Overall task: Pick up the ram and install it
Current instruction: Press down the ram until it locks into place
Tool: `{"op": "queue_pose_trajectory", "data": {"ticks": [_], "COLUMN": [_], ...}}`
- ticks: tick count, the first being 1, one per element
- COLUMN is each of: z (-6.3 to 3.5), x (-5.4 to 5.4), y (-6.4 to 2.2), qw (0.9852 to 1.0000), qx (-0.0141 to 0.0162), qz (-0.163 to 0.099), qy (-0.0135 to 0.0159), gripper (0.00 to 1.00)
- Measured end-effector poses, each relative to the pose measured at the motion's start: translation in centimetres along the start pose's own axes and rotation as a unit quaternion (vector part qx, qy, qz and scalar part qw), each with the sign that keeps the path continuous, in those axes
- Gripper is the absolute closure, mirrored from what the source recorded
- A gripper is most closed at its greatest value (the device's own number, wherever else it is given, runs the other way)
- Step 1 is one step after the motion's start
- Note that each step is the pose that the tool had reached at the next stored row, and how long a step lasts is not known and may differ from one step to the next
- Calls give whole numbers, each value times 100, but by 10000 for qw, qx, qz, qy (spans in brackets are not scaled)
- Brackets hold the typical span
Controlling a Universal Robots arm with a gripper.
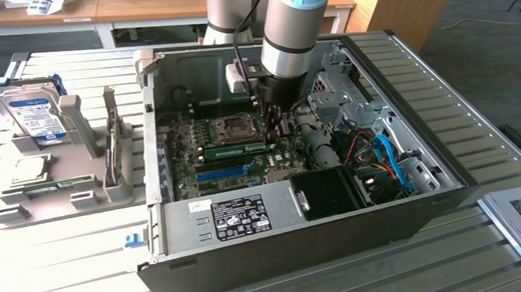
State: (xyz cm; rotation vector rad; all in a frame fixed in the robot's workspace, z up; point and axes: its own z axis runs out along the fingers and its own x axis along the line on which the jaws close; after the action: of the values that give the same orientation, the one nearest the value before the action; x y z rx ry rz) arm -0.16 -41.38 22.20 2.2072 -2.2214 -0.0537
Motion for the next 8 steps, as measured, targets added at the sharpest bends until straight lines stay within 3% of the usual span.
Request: {"op": "queue_pose_trajectory", "data": {"ticks": [8], "z": [-62], "x": [-2], "y": [3], "qw": [10000], "qx": [-2], "qz": [1], "qy": [-2], "gripper": [90]}}
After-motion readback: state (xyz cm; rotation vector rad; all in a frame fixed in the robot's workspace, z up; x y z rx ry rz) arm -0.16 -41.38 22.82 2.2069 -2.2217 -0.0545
